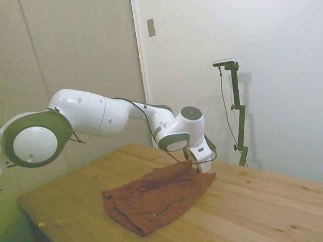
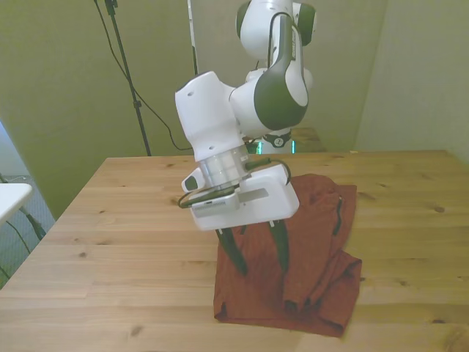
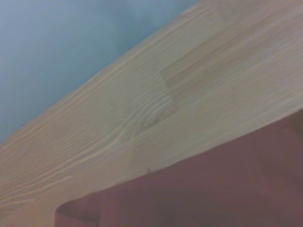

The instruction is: Unfold the shorts

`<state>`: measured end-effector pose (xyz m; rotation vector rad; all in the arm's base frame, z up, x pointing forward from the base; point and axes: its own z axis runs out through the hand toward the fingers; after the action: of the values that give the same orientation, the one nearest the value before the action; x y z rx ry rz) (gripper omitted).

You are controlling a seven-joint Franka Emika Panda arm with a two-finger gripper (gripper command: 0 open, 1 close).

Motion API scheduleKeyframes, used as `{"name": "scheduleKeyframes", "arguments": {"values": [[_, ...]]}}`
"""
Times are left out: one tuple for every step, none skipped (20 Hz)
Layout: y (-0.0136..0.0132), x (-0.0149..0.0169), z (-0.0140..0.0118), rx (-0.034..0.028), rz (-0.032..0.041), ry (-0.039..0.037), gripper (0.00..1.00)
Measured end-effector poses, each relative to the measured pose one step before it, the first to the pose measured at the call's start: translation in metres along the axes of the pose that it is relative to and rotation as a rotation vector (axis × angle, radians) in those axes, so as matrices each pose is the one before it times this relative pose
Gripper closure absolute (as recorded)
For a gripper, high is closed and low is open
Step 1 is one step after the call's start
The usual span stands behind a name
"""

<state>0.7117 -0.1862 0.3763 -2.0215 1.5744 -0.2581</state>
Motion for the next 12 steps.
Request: {"name": "scheduleKeyframes", "arguments": {"values": [[-0.00286,-0.00050,0.00559,0.01671,0.00424,-0.02349,0.00],[-0.00265,-0.00160,0.00476,0.01193,-0.00213,-0.02922,1.00],[-0.00267,-0.00159,0.00369,0.00771,-0.00684,-0.02749,1.00],[-0.00176,-0.00103,0.00290,0.00459,-0.00257,-0.02122,1.00],[-0.00094,-0.00052,0.00335,0.00173,-0.00200,-0.01704,1.00],[-0.00002,0.00022,0.00305,0.00060,-0.00187,-0.00991,1.00],[0.00072,0.00047,0.00343,-0.00178,-0.00081,-0.00789,1.00],[0.00054,0.00017,0.00352,-0.00088,0.00185,-0.01108,1.00],[0.00092,0.00059,0.00316,0.00103,0.00214,-0.00788,1.00],[0.00130,0.00095,0.00273,-0.00164,0.00110,-0.00347,1.00],[0.00133,0.00094,0.00243,-0.00196,0.00160,-0.00208,1.00],[0.00068,0.00091,0.00179,-0.00143,0.00058,-0.00090,1.00]]}}
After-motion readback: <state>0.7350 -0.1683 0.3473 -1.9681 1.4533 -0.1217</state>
